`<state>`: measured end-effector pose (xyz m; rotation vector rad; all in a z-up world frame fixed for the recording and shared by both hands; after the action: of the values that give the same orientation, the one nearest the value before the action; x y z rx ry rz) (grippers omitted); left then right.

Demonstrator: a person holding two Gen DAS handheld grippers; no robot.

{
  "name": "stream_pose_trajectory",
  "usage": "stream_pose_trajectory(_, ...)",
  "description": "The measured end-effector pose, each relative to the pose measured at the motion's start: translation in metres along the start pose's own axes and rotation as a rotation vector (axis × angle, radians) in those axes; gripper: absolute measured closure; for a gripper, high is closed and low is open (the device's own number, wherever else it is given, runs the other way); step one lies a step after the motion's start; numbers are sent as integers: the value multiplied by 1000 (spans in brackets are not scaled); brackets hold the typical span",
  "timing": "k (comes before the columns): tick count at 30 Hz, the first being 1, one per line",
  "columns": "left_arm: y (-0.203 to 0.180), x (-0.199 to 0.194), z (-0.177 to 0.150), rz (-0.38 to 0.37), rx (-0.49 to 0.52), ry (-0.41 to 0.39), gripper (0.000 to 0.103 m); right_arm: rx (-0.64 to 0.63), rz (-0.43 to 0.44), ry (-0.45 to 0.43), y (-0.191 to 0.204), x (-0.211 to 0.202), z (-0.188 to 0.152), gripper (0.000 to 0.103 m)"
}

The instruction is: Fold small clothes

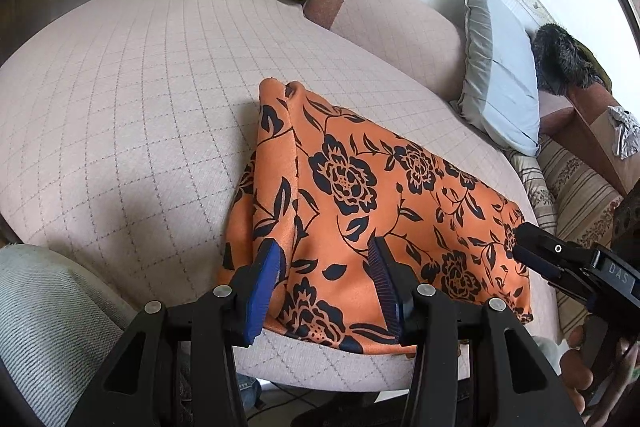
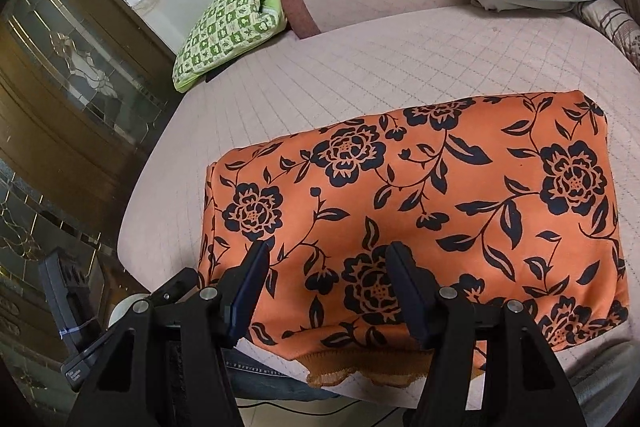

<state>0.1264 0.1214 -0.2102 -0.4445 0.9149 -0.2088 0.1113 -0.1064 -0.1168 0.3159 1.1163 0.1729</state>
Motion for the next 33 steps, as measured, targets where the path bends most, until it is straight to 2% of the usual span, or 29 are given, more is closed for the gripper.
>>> stream_pose_trajectory(25,12,-2,1,-19,-92,12,57,-20,26,40,26,26,30,41)
stream_pose_trajectory(33,12,0,-1,-13,-106,12,57,23,55,51,18,27,34,40)
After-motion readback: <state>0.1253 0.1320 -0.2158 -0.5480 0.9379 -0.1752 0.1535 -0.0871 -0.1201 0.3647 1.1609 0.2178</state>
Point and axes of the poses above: each gripper's, at about its wrist camera, not at the fingertips, and x roughly the way its jaws point, y to its left, z to its top, the point moved 1 cm from there along x, roughly the way its jaws point, and after that the axes turned 4 degrees about -z, right-handed, at the moved point
